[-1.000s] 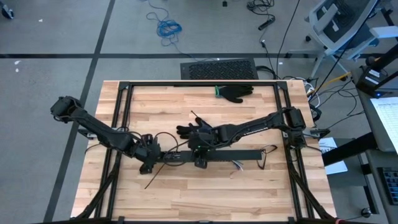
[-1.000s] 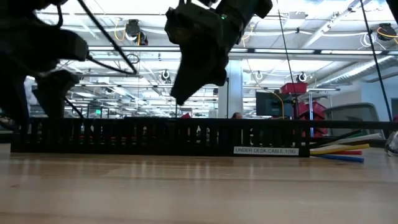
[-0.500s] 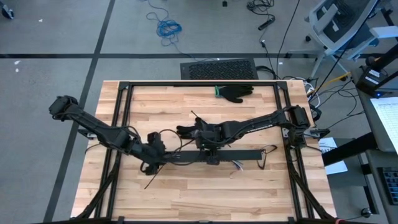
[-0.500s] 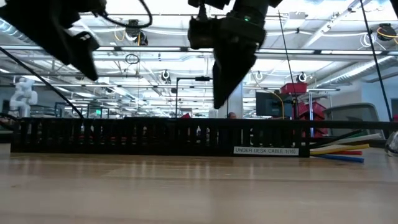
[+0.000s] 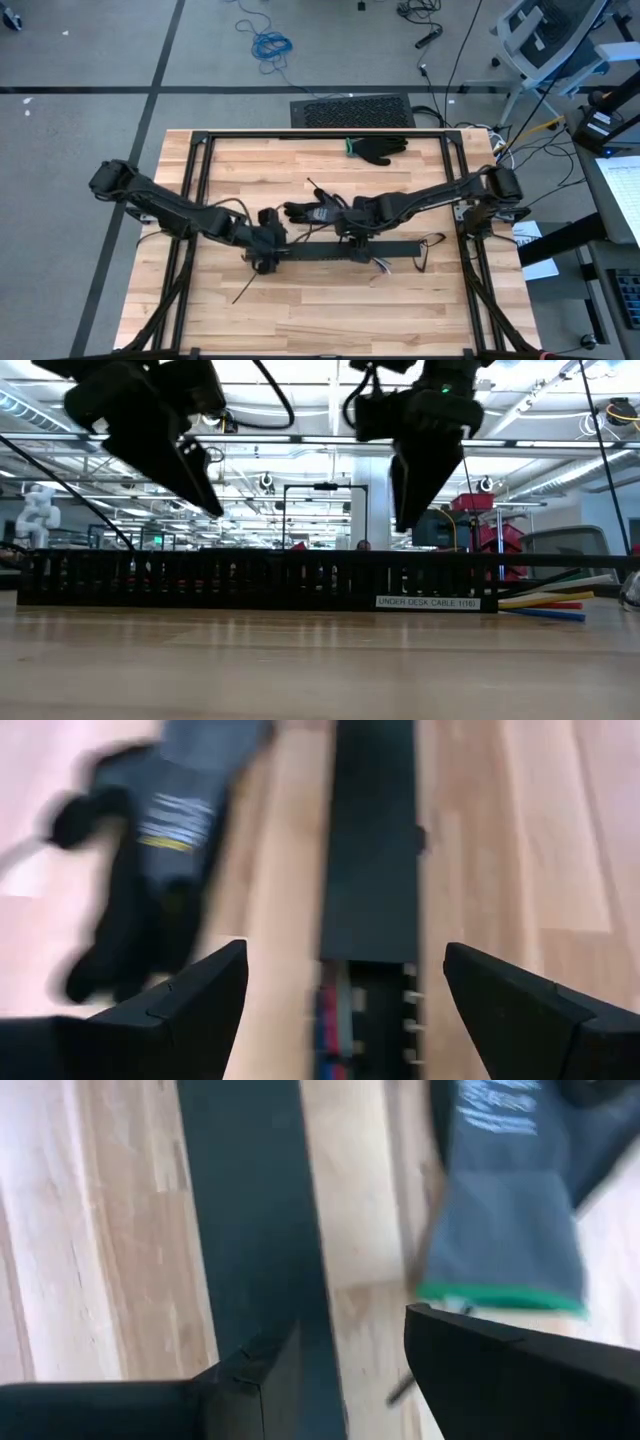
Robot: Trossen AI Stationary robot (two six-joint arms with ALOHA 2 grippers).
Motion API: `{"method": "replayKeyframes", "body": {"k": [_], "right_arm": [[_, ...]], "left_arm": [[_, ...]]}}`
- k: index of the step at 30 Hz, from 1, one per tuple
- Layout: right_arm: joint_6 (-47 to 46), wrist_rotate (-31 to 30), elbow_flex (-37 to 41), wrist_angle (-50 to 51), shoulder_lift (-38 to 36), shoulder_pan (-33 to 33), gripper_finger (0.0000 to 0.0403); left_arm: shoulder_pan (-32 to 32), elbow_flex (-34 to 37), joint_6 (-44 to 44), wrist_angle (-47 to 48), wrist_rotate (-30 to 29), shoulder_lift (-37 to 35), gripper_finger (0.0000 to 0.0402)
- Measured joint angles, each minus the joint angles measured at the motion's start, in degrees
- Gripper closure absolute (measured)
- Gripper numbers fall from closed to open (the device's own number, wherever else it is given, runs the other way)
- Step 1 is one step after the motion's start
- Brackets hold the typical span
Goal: Ziptie cables
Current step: Close the black cable duct
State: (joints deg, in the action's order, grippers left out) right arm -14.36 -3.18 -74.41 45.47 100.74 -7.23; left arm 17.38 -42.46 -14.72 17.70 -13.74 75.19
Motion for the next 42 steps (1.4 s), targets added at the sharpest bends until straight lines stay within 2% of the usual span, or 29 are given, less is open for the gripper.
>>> {"method": "replayKeyframes", "body": {"k": [3,10,15,20,24,28,35,42], "right_arm": [[-3.1,-1.7,2.5,-0.1,-3.3,-0.4,0.0236],[-7.7,-1.8,7.0,-2.0,-8.7,-0.8,0.0236],[-7.7,-1.8,7.1,-3.4,-8.9,-0.8,0.0236],[-9.0,-1.6,7.1,-6.4,-8.9,-0.8,0.0236],[-10.1,-1.4,7.1,-7.1,-8.9,-0.8,0.0236],[-11.1,-1.3,7.1,-7.0,-8.9,-0.8,0.0236],[-12.0,-1.2,7.1,-7.3,-8.9,-0.8,0.0236],[-12.0,-1.3,7.0,-10.4,-8.9,-0.7,0.0236]], "left_arm": [[1.5,1.0,-2.7,-3.5,0.6,1.9,0.0072],[4.5,2.7,-2.5,-5.7,-0.1,3.5,0.0072],[4.3,6.3,-2.8,-10.3,-1.2,4.3,0.0072],[3.4,6.6,0.0,-9.9,-3.9,4.2,0.0072],[3.2,6.7,1.4,-9.2,-1.8,4.5,0.0072],[3.3,9.5,-0.4,-12.9,0.5,4.6,0.0072],[2.8,14.0,-1.1,-20.5,-0.5,4.6,0.0072],[1.7,15.0,1.6,-21.8,-1.3,5.7,0.0072]]}}
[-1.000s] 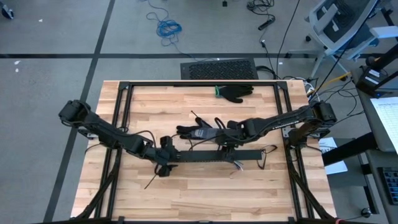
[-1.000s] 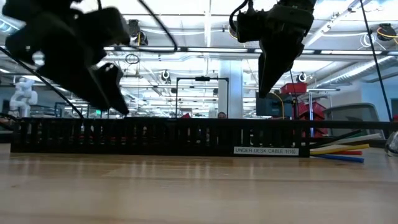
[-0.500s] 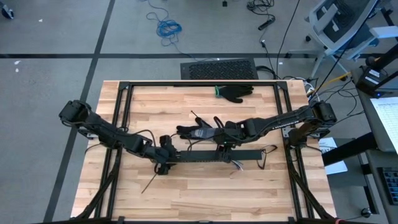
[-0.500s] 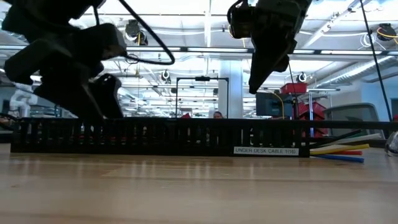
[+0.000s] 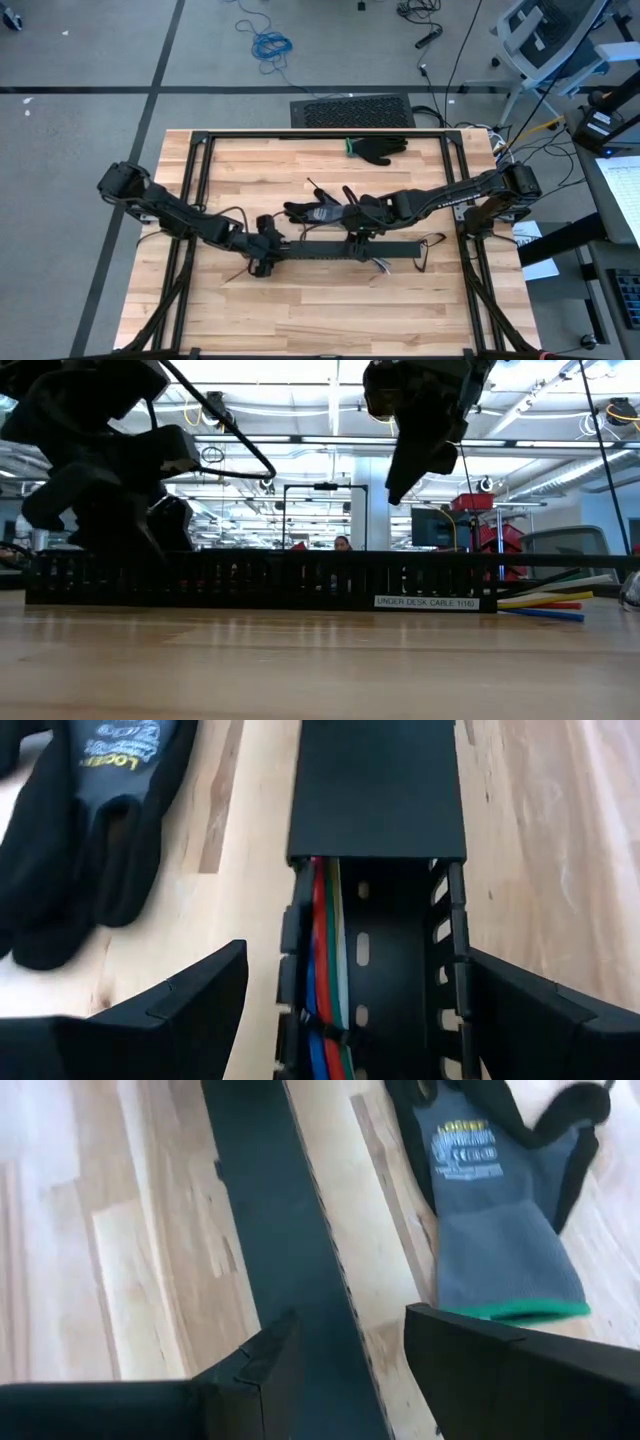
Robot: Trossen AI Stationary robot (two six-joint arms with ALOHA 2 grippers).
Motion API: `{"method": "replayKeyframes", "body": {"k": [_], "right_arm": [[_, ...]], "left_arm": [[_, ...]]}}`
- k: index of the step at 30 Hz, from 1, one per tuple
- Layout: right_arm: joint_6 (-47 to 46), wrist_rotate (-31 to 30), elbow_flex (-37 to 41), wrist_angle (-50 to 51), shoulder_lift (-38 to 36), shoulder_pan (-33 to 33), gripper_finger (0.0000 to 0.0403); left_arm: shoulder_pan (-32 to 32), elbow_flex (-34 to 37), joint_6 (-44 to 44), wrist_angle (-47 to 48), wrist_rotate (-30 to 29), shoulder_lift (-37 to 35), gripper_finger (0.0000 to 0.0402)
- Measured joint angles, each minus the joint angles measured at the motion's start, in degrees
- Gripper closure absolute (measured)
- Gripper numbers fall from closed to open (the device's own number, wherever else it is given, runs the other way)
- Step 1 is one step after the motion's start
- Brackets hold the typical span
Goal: Ziptie cables
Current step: Close the black cable duct
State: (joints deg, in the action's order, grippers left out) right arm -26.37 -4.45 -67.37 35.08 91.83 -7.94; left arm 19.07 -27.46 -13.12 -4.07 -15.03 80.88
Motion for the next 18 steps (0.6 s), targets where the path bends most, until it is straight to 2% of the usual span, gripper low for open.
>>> {"method": "replayKeyframes", "body": {"k": [7,14,18], "right_arm": [[-1.2,0.0,0.0,-1.1,0.0,0.0,0.0236],[-1.7,0.0,0.0,-1.1,0.0,0.0,0.0236],[-1.7,0.0,0.0,-1.0,0.0,0.0,0.0236]], "left_arm": [[-1.2,0.0,3.0,-5.1,1.1,4.3,0.0073],[-1.1,0.0,3.0,-5.8,1.3,4.5,0.0074],[-1.1,0.0,3.2,-5.9,1.3,4.5,0.0093]]}}
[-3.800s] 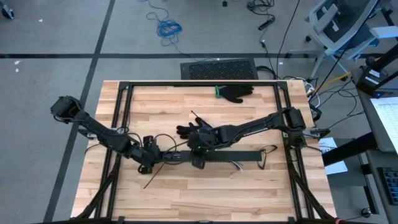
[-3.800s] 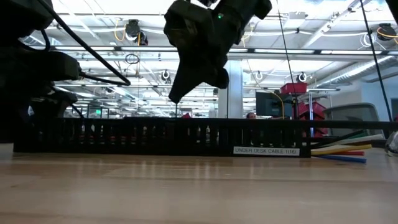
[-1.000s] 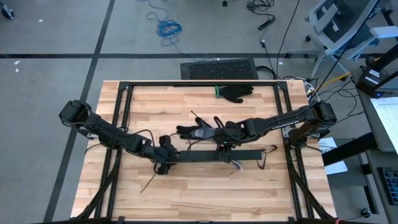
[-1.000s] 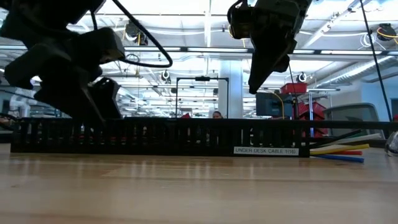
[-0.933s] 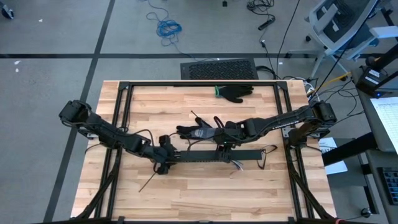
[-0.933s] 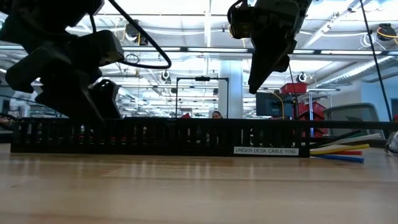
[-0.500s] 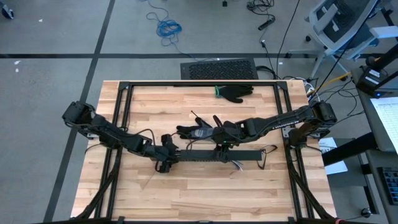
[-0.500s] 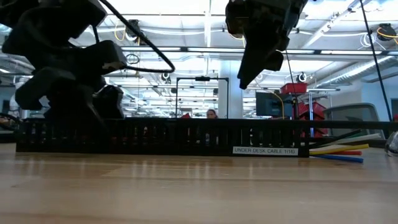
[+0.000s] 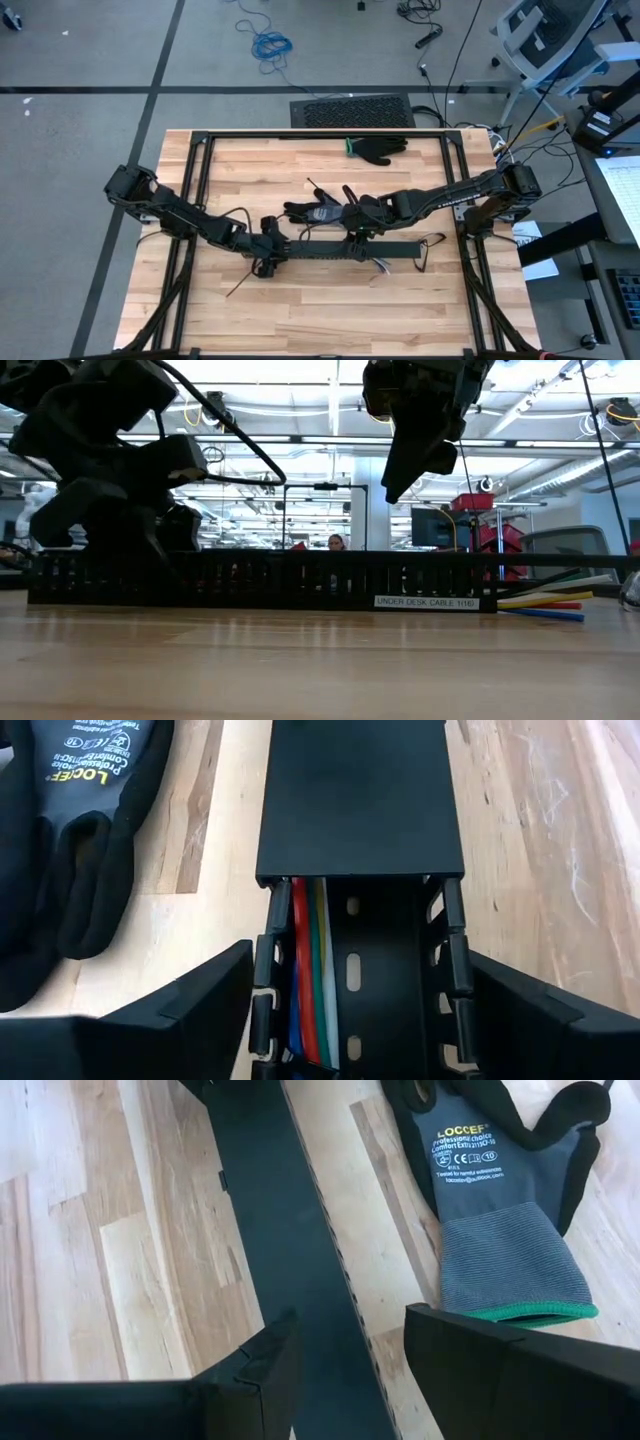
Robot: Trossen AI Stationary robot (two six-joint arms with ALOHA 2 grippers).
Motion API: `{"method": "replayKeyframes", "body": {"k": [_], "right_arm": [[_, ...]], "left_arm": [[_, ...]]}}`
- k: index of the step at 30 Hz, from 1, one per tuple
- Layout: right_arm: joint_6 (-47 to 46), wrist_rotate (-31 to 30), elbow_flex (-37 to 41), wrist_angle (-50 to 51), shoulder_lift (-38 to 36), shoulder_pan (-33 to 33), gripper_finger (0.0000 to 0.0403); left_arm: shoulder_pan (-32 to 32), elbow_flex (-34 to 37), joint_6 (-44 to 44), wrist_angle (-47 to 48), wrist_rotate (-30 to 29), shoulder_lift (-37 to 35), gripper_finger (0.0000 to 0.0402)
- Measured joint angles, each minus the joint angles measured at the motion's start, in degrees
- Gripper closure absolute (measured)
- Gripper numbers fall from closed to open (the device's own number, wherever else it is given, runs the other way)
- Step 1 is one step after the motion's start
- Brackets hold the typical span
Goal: Ziptie cables
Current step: Close the black cable duct
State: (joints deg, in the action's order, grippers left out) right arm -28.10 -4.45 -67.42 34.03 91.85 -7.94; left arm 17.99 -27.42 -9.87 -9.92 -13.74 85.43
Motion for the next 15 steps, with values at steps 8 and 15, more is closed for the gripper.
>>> {"method": "replayKeyframes", "body": {"k": [8,15], "right_arm": [[0.0,0.0,0.0,-0.1,0.0,0.0,0.0236],[0.0,0.0,0.0,-1.6,0.0,0.0,0.0236]], "left_arm": [[-0.1,0.0,1.3,-0.3,0.0,0.0,0.0134],[-0.1,0.0,3.3,-1.7,-0.1,0.0,0.0135]]}}
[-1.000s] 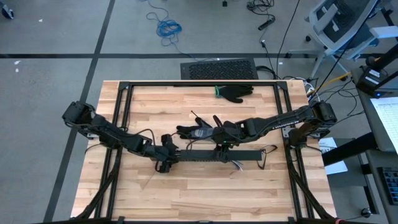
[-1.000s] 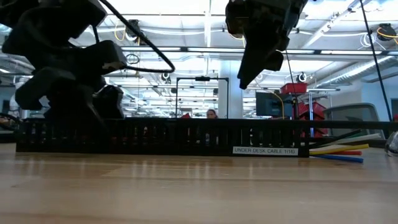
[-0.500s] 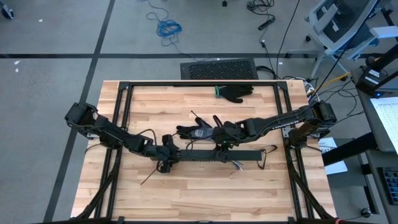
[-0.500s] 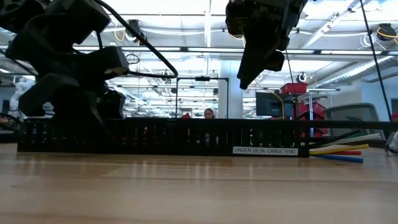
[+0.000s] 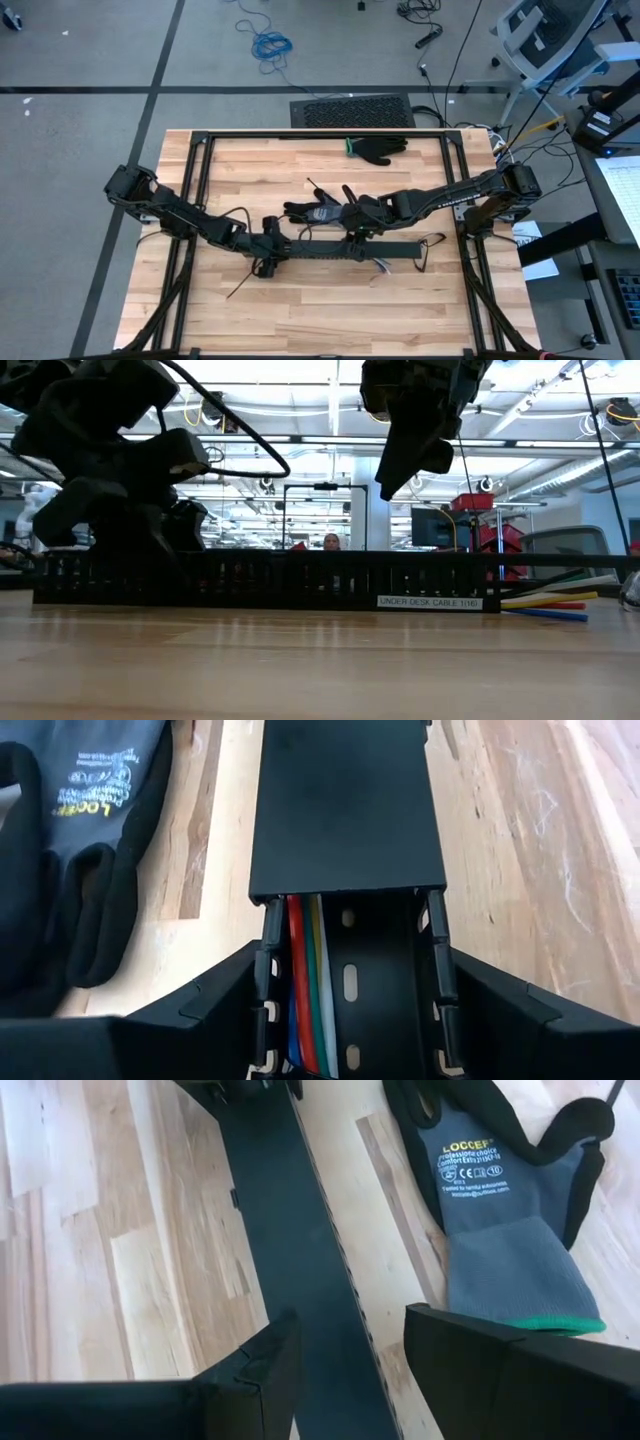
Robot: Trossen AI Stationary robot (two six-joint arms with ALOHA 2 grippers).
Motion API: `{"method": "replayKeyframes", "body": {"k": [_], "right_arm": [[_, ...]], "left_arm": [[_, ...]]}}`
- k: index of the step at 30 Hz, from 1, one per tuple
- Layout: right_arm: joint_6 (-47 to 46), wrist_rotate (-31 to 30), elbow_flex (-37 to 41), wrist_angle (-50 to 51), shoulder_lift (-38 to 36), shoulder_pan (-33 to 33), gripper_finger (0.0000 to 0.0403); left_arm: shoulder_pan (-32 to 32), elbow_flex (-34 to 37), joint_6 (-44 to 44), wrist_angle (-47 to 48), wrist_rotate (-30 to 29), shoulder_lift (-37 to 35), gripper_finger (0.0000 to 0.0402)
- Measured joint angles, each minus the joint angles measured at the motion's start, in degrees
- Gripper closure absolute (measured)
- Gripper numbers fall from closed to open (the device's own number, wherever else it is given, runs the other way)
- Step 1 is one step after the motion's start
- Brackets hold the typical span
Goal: Ziptie cables
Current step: Close the black cable duct
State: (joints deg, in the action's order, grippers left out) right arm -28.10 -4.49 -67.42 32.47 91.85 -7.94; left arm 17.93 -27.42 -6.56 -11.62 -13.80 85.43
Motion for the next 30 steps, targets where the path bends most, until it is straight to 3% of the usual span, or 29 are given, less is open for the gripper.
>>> {"method": "replayKeyframes", "body": {"k": [17,26,30], "right_arm": [[3.1,1.6,0.0,-9.0,0.4,-0.3,0.0236],[4.8,2.8,0.0,-16.4,8.7,-2.4,0.0238],[2.5,2.6,0.0,-19.3,10.4,-2.0,0.0257]], "left_arm": [[0.0,0.0,-0.5,-0.3,-0.9,0.0,0.0174],[0.0,0.0,-0.6,-0.3,-1.4,0.0,0.0174],[0.0,0.0,-0.6,-0.2,-1.4,0.0,0.0174]]}}
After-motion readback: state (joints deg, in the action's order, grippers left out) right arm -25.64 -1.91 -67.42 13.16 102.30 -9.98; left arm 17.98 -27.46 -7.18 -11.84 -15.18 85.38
